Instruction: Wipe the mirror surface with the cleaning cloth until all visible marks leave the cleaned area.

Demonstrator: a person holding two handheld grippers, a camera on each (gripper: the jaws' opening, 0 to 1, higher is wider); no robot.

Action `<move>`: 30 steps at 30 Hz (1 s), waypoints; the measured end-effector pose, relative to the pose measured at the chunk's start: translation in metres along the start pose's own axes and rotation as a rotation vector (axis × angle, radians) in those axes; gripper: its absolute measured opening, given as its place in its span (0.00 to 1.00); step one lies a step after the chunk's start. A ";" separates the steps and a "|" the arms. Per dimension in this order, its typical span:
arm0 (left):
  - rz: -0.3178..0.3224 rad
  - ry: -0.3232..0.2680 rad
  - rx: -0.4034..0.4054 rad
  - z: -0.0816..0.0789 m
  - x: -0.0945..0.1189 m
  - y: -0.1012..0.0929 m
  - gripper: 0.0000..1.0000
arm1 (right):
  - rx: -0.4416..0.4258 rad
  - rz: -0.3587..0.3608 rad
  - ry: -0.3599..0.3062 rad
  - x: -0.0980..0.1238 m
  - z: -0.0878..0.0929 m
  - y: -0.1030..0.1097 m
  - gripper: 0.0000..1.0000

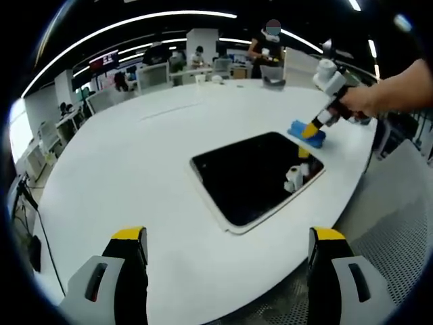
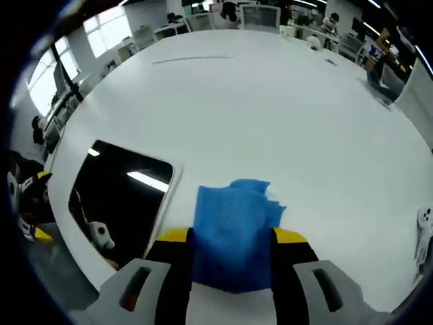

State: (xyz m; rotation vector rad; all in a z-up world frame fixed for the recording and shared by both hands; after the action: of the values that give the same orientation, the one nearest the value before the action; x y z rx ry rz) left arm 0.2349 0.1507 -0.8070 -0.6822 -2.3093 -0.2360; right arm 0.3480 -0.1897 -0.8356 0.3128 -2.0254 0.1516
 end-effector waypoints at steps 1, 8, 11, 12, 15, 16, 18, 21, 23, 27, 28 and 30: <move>0.001 -0.005 0.004 -0.001 0.000 0.000 1.00 | 0.004 0.011 -0.049 0.003 -0.005 -0.003 0.55; 0.002 -0.041 0.011 -0.006 0.003 0.001 1.00 | 0.085 -0.008 -0.250 0.041 -0.012 0.006 0.97; -0.002 -0.054 0.016 -0.007 0.004 0.002 1.00 | 0.117 -0.032 -0.281 0.058 -0.004 0.015 1.00; 0.008 -0.067 0.023 -0.009 0.004 0.001 1.00 | 0.129 -0.053 -0.327 0.066 -0.005 0.021 1.00; 0.010 -0.078 0.024 -0.011 0.005 0.001 1.00 | 0.143 -0.076 -0.373 0.083 0.002 0.031 1.00; 0.003 -0.085 0.034 -0.011 0.005 0.003 1.00 | 0.140 -0.075 -0.367 0.087 0.007 0.033 1.00; -0.022 -0.088 0.040 -0.011 0.007 0.007 1.00 | 0.121 -0.091 -0.376 0.097 0.016 0.039 1.00; -0.025 -0.095 -0.008 -0.014 0.007 0.005 1.00 | 0.141 -0.081 -0.425 0.110 0.024 0.043 1.00; -0.031 -0.100 0.007 -0.014 0.008 0.007 1.00 | 0.183 -0.066 -0.444 0.116 0.030 0.048 1.00; -0.042 -0.101 0.008 -0.013 0.009 0.010 1.00 | 0.180 -0.065 -0.473 0.122 0.040 0.058 1.00; -0.040 -0.099 0.010 -0.013 0.009 0.010 1.00 | 0.195 -0.061 -0.475 0.120 0.042 0.062 1.00; -0.042 -0.092 0.010 -0.012 0.009 0.010 1.00 | 0.194 -0.052 -0.486 0.117 0.044 0.065 1.00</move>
State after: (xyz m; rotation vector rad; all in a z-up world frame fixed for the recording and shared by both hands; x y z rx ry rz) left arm 0.2418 0.1586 -0.7925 -0.6525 -2.4129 -0.2162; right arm 0.2410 -0.1560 -0.7497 0.5677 -2.4851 0.2596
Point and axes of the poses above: the point that each gripper's makers call its tool centre point, and the gripper's own axes: x roughly backward along the fingers, y roughly to its left, z roughly out of its underside, the point moved 2 cm from there along x, roughly backward along the fingers, and after that the axes turned 2 degrees about y, right-handed, at the moved point
